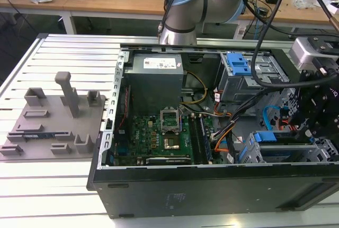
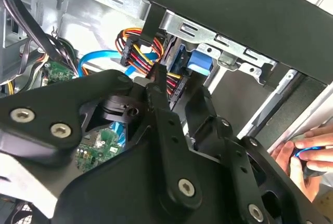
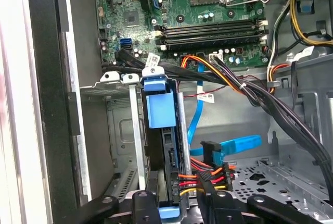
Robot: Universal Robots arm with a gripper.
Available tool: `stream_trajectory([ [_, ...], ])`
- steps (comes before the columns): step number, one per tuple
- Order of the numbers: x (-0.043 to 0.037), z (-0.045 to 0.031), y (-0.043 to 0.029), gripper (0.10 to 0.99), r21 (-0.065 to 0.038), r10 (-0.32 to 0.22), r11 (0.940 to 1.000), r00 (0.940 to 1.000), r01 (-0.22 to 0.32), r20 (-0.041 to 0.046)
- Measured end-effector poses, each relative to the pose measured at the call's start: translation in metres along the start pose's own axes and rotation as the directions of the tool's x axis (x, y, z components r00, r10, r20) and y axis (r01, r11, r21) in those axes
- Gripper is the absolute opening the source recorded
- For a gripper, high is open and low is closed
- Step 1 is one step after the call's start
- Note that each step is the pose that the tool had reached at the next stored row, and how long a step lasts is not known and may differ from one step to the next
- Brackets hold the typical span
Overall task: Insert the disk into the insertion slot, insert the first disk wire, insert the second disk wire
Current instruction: 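Insert the first disk wire, then insert the second disk wire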
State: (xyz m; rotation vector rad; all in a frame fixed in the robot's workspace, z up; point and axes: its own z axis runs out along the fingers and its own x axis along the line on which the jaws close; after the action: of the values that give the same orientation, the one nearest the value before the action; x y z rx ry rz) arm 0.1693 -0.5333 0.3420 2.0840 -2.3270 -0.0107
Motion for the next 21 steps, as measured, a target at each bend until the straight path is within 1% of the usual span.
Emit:
stream_trajectory([
  [1, -0.0005, -0.0019, 0.0001, 0.424, 0.000, 0.000, 1.0000, 1.0000, 0.000, 0.0000],
  [3, -0.0025, -0.0136, 0.0005, 0.424, 0.001, 0.000, 1.0000, 1.0000, 0.000, 0.0000],
  [5, -0.0034, -0.0211, 0.0008, 0.424, 0.002, 0.000, 1.0000, 1.0000, 0.000, 0.0001],
  [6, -0.0037, -0.0277, 0.0009, 0.424, 0.002, 0.000, 1.0000, 1.0000, 0.000, 0.0002],
  [7, -0.0037, -0.0309, 0.0010, 0.424, 0.002, 0.000, 1.0000, 1.0000, 0.000, 0.0001],
  [21, -0.0037, -0.0331, 0.0010, 0.424, 0.002, 0.000, 1.0000, 1.0000, 0.000, 0.0002],
])
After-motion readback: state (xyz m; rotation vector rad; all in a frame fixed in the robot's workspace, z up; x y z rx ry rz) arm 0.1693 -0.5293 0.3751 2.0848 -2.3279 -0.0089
